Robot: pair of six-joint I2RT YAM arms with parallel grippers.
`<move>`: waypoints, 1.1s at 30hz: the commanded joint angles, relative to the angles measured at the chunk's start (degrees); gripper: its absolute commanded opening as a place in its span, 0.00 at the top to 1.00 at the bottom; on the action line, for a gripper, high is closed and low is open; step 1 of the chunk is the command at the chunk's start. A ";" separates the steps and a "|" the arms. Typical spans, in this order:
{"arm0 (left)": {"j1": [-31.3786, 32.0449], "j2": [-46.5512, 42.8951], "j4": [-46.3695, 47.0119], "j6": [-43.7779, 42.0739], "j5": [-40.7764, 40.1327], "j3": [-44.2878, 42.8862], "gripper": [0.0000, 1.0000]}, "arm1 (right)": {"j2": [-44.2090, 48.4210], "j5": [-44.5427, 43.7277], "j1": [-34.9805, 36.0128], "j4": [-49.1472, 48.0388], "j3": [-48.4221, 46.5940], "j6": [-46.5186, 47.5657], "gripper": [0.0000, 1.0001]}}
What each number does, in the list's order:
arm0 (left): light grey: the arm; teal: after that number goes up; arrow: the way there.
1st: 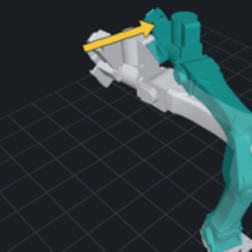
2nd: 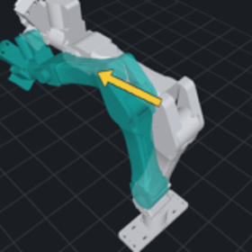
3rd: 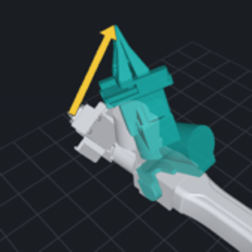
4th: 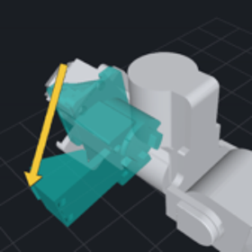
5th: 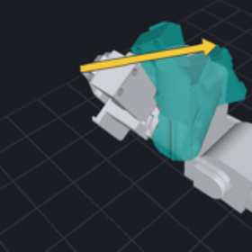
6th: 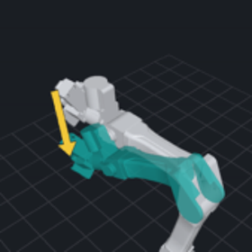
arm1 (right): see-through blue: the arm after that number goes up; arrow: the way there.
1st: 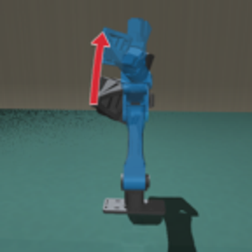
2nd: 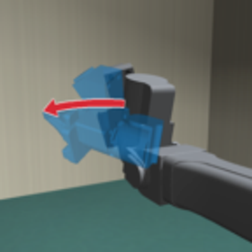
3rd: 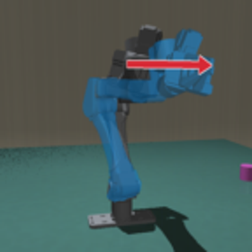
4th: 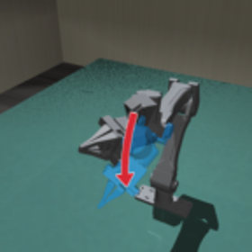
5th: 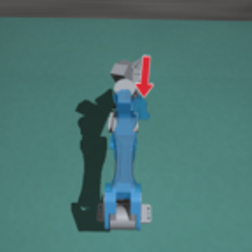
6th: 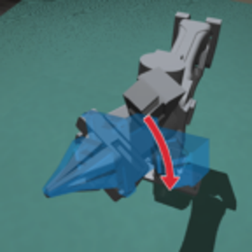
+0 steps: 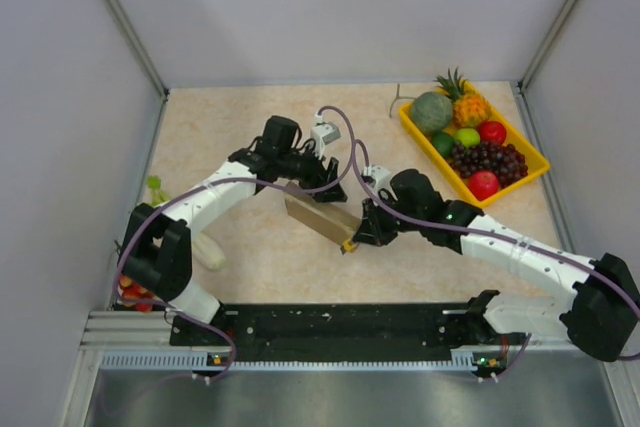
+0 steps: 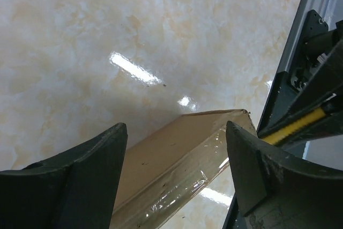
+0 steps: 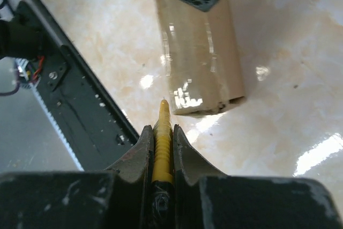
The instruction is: Unpack the express box
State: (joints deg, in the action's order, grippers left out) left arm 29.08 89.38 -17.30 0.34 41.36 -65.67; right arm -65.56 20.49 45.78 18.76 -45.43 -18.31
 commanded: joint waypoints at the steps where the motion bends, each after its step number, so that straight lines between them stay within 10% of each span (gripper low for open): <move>1: -0.08 2.89 -2.03 -2.88 4.60 -3.41 0.23 | -0.36 -10.01 0.45 -7.78 0.52 -3.93 1.00; 17: 0.01 4.40 -1.77 -2.01 12.16 1.59 0.21 | 2.98 -24.44 -0.95 -5.84 3.86 -8.23 1.00; 33: 9.32 4.40 -3.97 -7.89 -15.77 0.28 0.33 | 7.55 -20.75 -5.88 -5.76 4.21 -12.71 1.00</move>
State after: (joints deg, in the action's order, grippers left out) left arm 36.47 94.65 -20.78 -4.62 33.61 -63.13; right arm -61.36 -0.58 40.66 14.72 -41.52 -29.10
